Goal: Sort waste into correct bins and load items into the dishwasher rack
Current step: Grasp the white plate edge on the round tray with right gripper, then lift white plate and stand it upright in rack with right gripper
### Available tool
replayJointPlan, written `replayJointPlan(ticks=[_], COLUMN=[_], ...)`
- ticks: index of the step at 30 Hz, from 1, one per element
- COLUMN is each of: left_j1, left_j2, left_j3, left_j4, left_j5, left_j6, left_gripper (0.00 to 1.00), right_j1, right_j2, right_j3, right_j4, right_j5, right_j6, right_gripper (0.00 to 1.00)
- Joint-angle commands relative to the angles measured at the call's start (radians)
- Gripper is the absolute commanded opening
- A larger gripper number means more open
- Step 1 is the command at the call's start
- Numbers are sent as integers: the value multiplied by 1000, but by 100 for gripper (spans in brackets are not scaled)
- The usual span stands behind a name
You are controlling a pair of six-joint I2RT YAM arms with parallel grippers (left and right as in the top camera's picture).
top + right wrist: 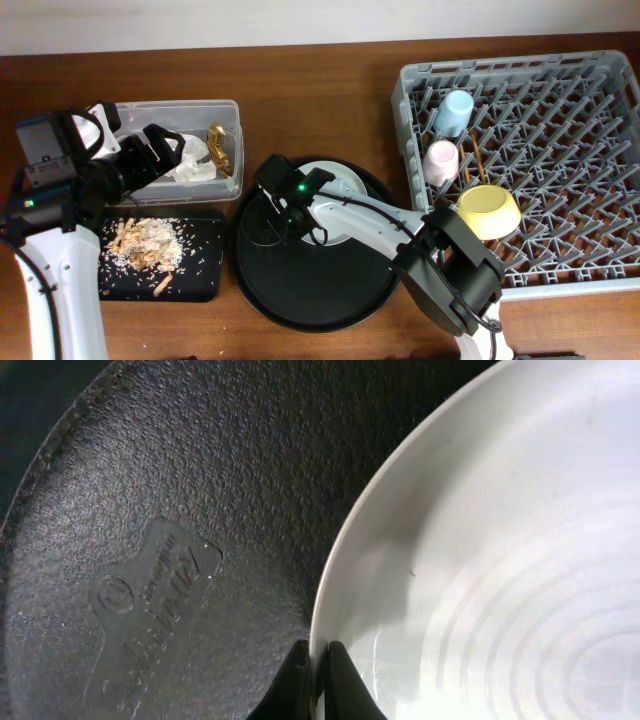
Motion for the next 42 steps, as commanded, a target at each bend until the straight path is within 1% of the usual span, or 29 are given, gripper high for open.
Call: replayJointPlan(ticks=[1,6,9,11,13,15,18,19,20,23,27,32,36,38,42], left_j1=[4,4,4,3,4,4,3,4,4,4,4,3,4,4,3], left_j2=[-8,-8,-8,-8,-8,-8,-8,-8,-8,-8,-8,-8,-8,-8,-8], left_j3=[16,16,16,16,16,16,16,16,16,16,16,16,16,16,16], left_j4=[2,2,2,2,2,2,2,2,2,2,2,2,2,2,2], left_j5=[4,4,4,4,4,4,4,4,4,4,4,4,4,4,4], left_j6=[-3,-3,-3,-3,-3,-3,-3,-3,-3,-3,-3,-3,-3,-3,-3], left_gripper=[99,99,99,99,99,99,99,99,99,99,99,99,99,99,99], right_j1=[3,-26,-91,-154,-269,-426,-684,-787,-922,-1105,-1279,-1326,-1339,-1346,-1365], right_j2=[-71,-276,-414,-495,-587,-658,-697,-697,-683,-639,-523,-375,-288,-254,-223], right_j3=[42,135,175,184,184,184,184,184,184,184,184,184,184,184,184], right_j4=[-58,-154,-220,-250,-285,-323,-378,-402,-441,-510,-585,-584,-568,-553,-506], right_j5=[-10,-10,-16,-73,-170,-303,-538,-640,-771,-935,-1027,-1097,-1096,-1094,-1073], right_j6=[15,5,-31,-72,-113,-163,-264,-313,-401,-554,-711,-836,-910,-937,-936], right_gripper=[4,4,4,4,4,4,4,4,4,4,4,4,4,4,4])
